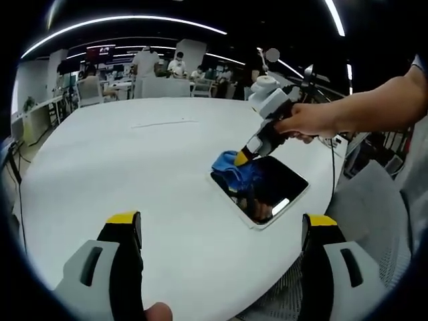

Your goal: Wipe the mirror surface with the cleaning cloth until all visible marks leave the cleaned area.

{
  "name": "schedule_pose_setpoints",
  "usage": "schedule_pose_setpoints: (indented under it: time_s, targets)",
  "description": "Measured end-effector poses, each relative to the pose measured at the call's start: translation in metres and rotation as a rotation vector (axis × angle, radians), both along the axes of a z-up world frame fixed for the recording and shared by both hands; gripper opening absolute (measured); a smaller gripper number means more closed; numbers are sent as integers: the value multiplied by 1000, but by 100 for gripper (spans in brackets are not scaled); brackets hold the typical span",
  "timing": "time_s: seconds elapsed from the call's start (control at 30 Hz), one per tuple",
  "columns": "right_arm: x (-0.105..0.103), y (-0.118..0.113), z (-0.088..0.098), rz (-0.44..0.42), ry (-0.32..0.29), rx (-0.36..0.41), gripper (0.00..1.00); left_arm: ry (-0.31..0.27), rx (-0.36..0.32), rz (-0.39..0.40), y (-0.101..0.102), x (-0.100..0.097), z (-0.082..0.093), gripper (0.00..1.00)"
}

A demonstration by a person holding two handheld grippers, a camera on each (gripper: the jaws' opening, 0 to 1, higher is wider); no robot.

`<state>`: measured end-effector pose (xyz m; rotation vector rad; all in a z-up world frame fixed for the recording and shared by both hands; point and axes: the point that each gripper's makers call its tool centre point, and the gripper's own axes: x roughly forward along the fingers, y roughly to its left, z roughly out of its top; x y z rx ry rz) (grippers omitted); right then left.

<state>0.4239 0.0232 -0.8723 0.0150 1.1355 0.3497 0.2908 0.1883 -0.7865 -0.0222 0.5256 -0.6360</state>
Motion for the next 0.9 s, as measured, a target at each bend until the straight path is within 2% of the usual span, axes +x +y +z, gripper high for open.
schedule_pose_setpoints:
  time_s: [0.1,0.23,0.37,0.53,0.73,0.9]
  targets:
    - [-2,1,1,-10,8,16,0,-3,0,7,1,1,1,99]
    - [-1,3,1,-14,2,-1,0,-10,7,2,0,0,1,99]
    - [-3,2,2,15,9,21,0,-21,-3,-3,-1,0,3,99]
    - [-7,3,3,-37,11,38,0,-32,-4,2,-1,3,7,99]
    - [-15,3,4,-35,1,30,0,-49,-17,11,-2,6,15,99]
    - [-25,4,5,-27,-15,38,0,-56,9,1,-2,4,14,99]
